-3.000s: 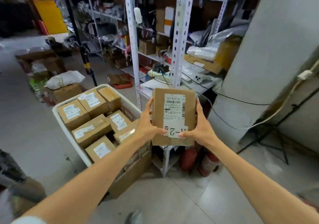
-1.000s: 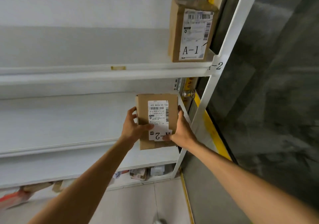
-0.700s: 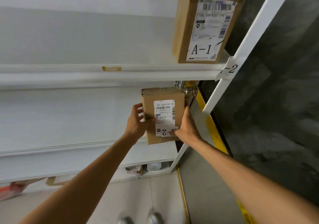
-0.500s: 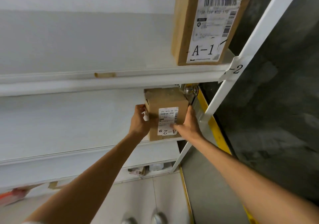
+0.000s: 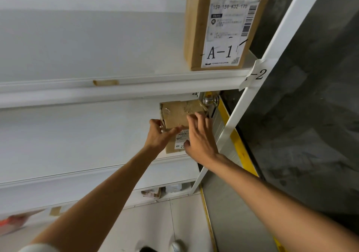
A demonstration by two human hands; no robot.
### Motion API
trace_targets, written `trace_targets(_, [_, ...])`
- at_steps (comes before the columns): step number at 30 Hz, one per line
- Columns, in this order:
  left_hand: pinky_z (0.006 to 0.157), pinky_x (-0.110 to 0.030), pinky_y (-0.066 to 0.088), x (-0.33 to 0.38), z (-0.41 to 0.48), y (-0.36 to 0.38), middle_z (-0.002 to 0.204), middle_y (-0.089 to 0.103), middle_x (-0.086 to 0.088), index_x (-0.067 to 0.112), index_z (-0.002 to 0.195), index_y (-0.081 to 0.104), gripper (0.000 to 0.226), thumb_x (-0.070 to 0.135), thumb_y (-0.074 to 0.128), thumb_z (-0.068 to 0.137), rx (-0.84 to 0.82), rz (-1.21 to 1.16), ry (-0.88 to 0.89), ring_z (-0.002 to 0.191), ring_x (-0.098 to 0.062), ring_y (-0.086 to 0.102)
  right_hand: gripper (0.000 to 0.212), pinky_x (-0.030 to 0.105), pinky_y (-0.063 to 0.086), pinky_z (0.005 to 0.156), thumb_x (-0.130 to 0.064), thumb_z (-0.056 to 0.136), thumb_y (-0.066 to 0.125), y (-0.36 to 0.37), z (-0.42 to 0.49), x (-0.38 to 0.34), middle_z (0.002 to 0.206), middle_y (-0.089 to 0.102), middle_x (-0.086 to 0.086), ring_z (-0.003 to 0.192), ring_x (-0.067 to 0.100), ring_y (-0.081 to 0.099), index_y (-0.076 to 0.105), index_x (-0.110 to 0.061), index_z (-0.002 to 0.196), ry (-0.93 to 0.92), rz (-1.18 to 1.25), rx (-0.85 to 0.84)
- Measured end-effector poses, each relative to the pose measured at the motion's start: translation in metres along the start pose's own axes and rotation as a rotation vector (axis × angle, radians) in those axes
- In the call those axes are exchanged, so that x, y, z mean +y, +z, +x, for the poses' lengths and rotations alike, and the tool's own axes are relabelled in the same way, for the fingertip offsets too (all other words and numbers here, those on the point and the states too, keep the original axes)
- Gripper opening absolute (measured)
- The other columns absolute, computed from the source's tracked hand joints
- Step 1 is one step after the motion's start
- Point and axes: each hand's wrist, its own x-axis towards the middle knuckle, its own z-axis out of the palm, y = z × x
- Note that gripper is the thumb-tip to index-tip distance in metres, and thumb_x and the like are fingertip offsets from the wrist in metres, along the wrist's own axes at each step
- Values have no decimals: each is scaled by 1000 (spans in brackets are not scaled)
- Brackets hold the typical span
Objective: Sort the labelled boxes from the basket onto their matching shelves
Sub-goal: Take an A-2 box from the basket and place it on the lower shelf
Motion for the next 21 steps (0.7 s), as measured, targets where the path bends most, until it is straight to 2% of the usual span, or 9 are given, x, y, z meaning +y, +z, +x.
trace_targets(3, [83, -30, 47, 4, -7, 0, 135, 45, -12, 9, 133, 28, 76, 30, 77, 79, -25, -5, -21, 105, -20, 55, 82, 44, 29, 113, -18, 75, 72, -4, -2, -3, 147, 27, 21, 131, 35, 28, 29, -7, 144, -11, -98, -60])
trace_targets(5, [87, -29, 44, 3, -14, -4, 143, 39, -14, 9, 142, 23, 84, 29, 75, 80, -27, 17, -42, 109, -20, 50, 83, 42, 33, 110, -16, 74, 72, -7, -4, -8, 147, 27, 21, 130, 35, 30, 29, -7, 144, -45, -104, -77])
trace_targets(7, [91, -31, 42, 0, -24, -14, 146, 38, -14, 10, 145, 24, 85, 28, 76, 80, -18, 45, -48, 121, -25, 48, 80, 44, 42, 104, -12, 71, 74, -6, -5, -18, 143, 35, 22, 126, 37, 37, 36, -4, 141, -129, -77, -98])
trace_targets(8, [93, -32, 42, -3, -31, -23, 143, 42, -13, 10, 143, 29, 82, 27, 77, 79, 0, 71, -35, 125, -27, 48, 76, 45, 47, 99, -9, 69, 76, -4, -4, -26, 138, 41, 22, 122, 37, 41, 42, -3, 137, -189, -57, -101])
trace_targets(10, [91, -29, 47, -9, -49, -50, 131, 55, -10, 10, 135, 44, 65, 23, 77, 80, 92, 153, 41, 117, -24, 56, 63, 42, 51, 91, -5, 68, 75, 0, -1, -51, 129, 47, 19, 115, 34, 46, 51, -3, 126, -289, 16, -102])
trace_targets(13, [86, -31, 54, -20, -85, -108, 112, 65, -6, 11, 122, 56, 47, 16, 77, 80, 280, 307, 125, 99, -20, 63, 51, 34, 47, 95, -6, 79, 65, 5, 8, -112, 128, 46, 13, 117, 27, 44, 51, -5, 127, -413, 157, -167])
trace_targets(16, [85, -35, 55, -35, -133, -180, 106, 65, -4, 12, 119, 57, 44, 16, 77, 79, 416, 448, 61, 95, -19, 63, 47, 35, 43, 98, -14, 85, 59, 14, 9, -190, 130, 46, 8, 120, 25, 43, 47, -10, 130, -584, 184, -373])
trace_targets(19, [82, -31, 54, -55, -200, -255, 105, 65, -3, 12, 118, 59, 41, 15, 75, 80, 585, 529, -53, 95, -19, 63, 52, 39, 45, 95, -25, 85, 64, 21, -12, -280, 130, 47, 8, 116, 26, 49, 46, -11, 131, -772, 131, -618])
trace_targets(21, [77, -28, 51, -73, -258, -298, 103, 65, -3, 12, 116, 60, 39, 14, 73, 80, 706, 539, -166, 92, -19, 63, 54, 39, 46, 95, -27, 84, 66, 24, -40, -346, 130, 48, 8, 115, 27, 52, 46, -11, 132, -920, 140, -712])
